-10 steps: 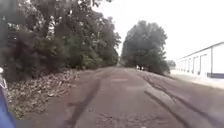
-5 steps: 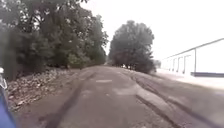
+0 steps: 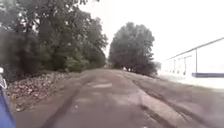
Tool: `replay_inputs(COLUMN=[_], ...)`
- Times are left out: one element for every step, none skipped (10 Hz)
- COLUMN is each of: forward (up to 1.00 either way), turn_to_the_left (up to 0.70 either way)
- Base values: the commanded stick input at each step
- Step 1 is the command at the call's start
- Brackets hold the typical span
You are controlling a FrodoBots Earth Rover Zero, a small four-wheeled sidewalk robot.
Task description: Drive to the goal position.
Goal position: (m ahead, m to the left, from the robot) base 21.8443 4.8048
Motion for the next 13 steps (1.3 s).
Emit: replay_inputs(forward=[0.70,0.70,0.70,0.70,0.70,0.70,0.70,0.70,0.70,0.70,0.70,0.70,0.70], turn_to_the_left=[-0.01,-0.01,-0.01,-0.01,-0.01,-0.01,-0.01,-0.01,-0.01,-0.01,-0.01,-0.01,-0.01])
